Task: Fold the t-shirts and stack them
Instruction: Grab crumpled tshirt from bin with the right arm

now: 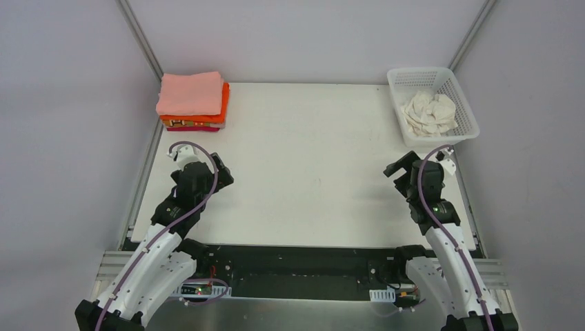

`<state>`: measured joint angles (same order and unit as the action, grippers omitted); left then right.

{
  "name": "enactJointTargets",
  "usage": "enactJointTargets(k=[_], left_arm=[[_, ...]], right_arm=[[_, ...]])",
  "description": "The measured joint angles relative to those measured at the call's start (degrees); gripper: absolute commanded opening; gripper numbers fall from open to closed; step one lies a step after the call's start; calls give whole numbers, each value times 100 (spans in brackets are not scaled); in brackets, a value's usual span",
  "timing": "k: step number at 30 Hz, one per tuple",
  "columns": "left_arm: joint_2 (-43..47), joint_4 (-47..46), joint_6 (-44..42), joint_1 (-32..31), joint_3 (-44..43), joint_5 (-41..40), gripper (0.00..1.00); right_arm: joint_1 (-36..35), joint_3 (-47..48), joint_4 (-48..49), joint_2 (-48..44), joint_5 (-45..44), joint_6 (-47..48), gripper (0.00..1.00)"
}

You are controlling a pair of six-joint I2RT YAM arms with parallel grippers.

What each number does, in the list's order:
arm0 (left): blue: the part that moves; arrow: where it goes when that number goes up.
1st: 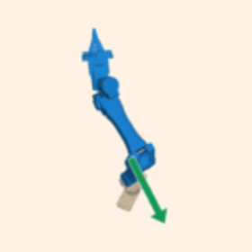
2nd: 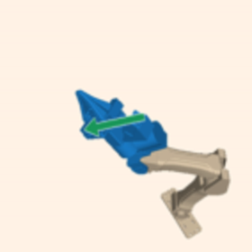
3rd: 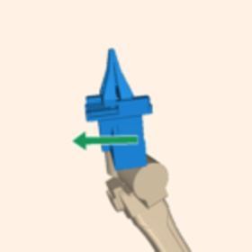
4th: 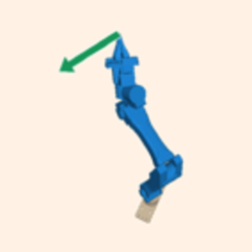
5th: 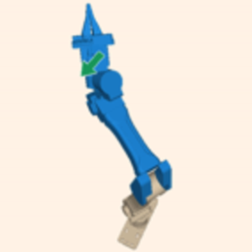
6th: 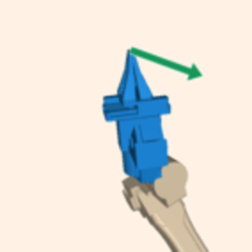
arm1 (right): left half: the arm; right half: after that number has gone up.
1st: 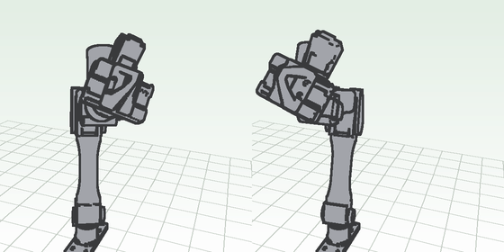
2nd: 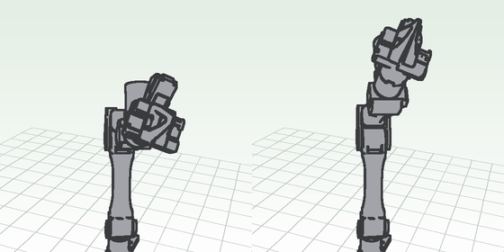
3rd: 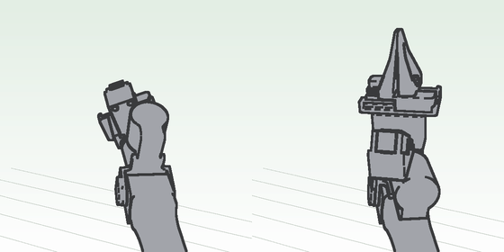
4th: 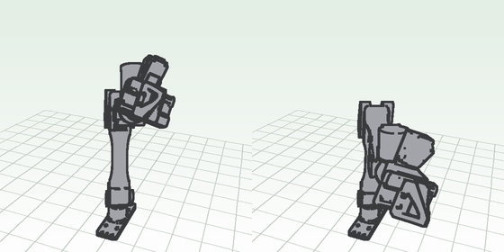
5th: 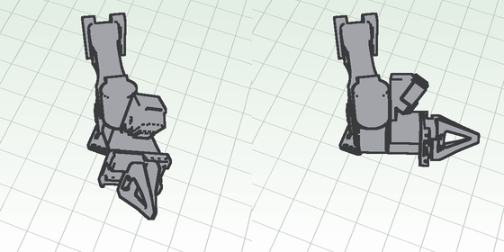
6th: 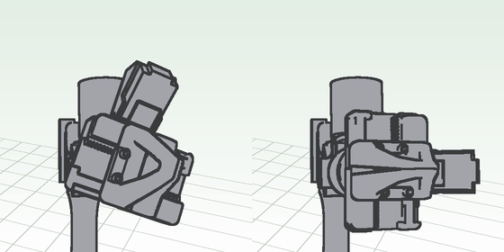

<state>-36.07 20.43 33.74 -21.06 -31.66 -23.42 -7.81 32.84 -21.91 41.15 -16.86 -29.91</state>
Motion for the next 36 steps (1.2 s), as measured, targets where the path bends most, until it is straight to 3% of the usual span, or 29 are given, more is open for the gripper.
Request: enactJointTargets(k=[9,15,23,30,36], left_arm=[[26,2,-26,0,-24,149,100],[70,2,-37,0,-81,247,100],[-219,-20,-48,0,-188,282,100],[-686,-118,-72,0,-199,284,100],[-826,-210,-155,0,-267,238,100]], right_arm=[[0,20,385,-566,39,166,99],[2,940,275,190,-413,592,99],[544,3650,-162,2614,-1207,1167,99],[1519,6144,-802,5381,-905,1637,99],[1867,8161,-1329,7606,-863,1950,99]])
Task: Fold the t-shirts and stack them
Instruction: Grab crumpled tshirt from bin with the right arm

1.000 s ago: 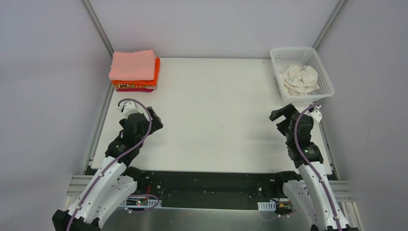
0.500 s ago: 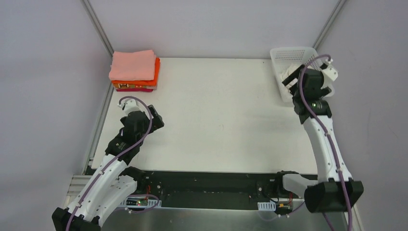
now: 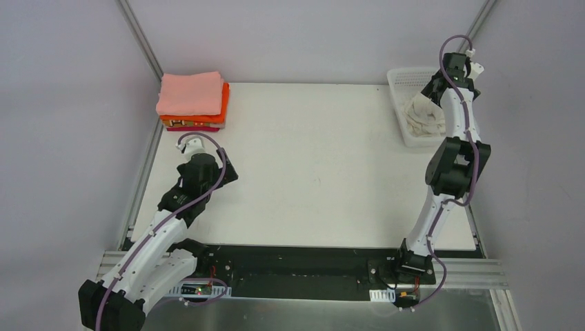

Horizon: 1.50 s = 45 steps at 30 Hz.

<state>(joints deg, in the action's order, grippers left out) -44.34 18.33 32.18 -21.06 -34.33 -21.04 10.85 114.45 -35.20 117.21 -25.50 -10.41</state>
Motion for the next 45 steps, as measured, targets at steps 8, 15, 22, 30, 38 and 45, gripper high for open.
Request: enactJointTargets(k=[8,15,22,30,38,45], left_arm=[[-192,-31,-42,0,-9,-133,100],[-409,-50,-50,0,-90,-199,100],[-446,-57,-50,0,-120,-201,100],[-162,-57,-57,0,-120,-195,100],[678,-55,-57,0,-83,-190,100],[1034,-35,-50,0,-39,-83,100]], right_arm=[[223,656,-98,1482,343,57,99],[295,721,22,1991,654,63,96],[323,953,44,2155,1016,81,19],[479,883,74,1974,1731,11,0],[496,575,162,804,2441,-70,0],[409,564,197,-590,2946,-221,0]])
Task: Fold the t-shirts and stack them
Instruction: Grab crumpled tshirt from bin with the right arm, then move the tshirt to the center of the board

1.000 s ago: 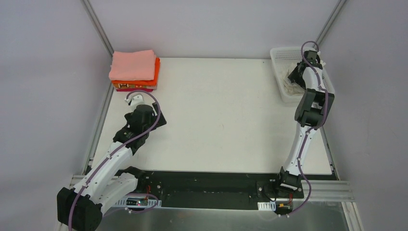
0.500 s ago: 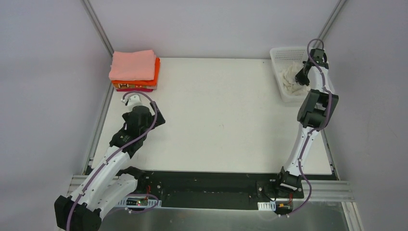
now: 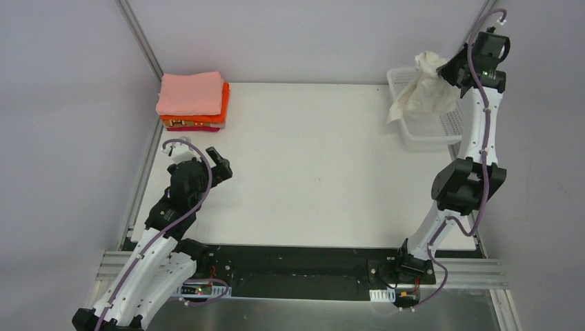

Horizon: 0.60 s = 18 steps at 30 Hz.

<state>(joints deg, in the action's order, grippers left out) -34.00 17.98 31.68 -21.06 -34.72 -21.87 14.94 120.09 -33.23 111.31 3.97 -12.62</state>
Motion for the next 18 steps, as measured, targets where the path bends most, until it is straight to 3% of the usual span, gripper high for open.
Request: enactJointTargets(k=[5,18], left_arm=[[15,55,7,0,2,94,100],[2,245,94,0,11,369,100]], right_arm=[[-577,68,-92,-920,33,96,0],[-3390,76,-234,-2319,249,238,0]])
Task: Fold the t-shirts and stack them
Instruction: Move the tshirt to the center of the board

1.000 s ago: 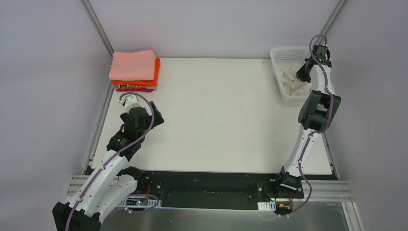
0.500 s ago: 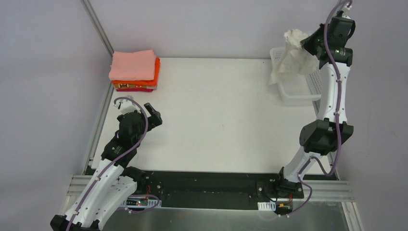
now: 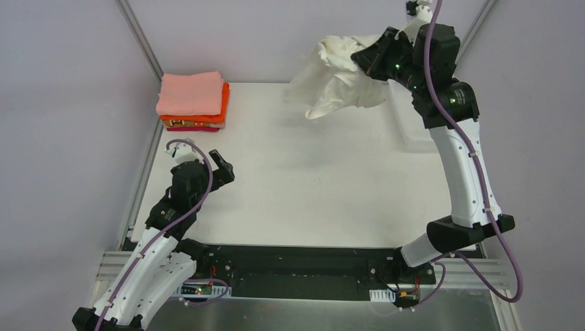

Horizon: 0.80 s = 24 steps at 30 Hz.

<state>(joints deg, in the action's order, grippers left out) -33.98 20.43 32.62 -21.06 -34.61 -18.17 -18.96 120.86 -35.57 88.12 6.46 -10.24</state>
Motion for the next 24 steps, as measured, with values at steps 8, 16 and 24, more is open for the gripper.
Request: enactJointTargets(k=[8,16,24], left_arm=[[90,28,221,0,85,44,100],[-195,66,437,0,155,354,100],[-1314,68,581,0,155,765,100]], right_arm=[[-1054,-1727,610,-546,289,-424,0],[-1091,-5241,1558,-645,-184,-1060,13],[-811,-5831,1589,-208,-1139,-1167,80]])
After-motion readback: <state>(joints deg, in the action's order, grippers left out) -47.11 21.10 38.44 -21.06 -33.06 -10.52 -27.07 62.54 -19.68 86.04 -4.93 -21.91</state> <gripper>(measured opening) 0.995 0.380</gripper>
